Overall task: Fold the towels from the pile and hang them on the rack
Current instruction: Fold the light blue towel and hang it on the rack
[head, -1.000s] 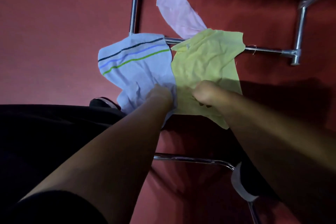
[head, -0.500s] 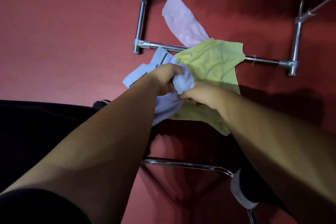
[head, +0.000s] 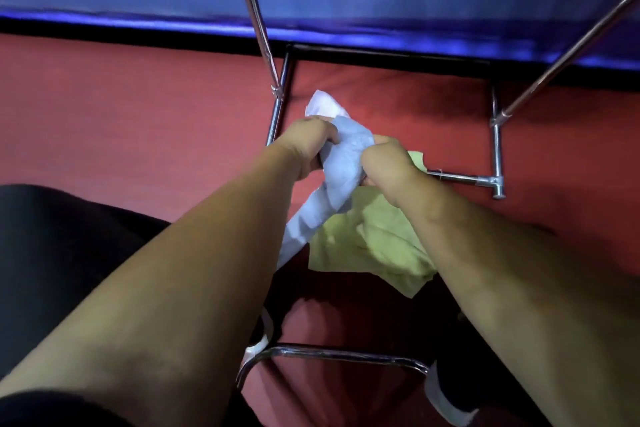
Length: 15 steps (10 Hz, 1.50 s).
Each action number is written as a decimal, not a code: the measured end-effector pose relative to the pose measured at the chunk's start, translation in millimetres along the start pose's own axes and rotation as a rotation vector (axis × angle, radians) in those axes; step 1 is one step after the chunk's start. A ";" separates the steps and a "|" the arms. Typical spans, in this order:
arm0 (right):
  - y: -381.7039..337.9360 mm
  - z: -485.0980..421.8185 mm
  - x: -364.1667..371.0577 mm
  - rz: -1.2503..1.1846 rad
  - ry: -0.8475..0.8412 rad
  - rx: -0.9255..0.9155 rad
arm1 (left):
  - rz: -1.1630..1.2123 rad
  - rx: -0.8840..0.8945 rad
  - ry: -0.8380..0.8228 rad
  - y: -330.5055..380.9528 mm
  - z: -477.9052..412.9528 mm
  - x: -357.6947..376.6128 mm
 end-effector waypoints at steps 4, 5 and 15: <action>-131.5 94.7 -28.0 -0.288 -0.143 -0.077 | -0.510 0.288 -0.085 83.9 127.6 25.2; -152.4 118.8 -45.2 -0.249 -0.187 -0.066 | -0.640 0.363 -0.125 97.7 146.7 36.7; -175.9 150.5 -84.2 0.601 0.022 -0.437 | -0.428 0.762 -0.129 120.9 216.1 39.4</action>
Point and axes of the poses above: each hand's wrist, its own z-axis away from the middle knuckle, its own x-axis out of the palm, y = z × x, the point moved 9 cm from there along -z, towards the middle knuckle, and after that the axes turned 7 degrees about -x, right-handed, at the moved point
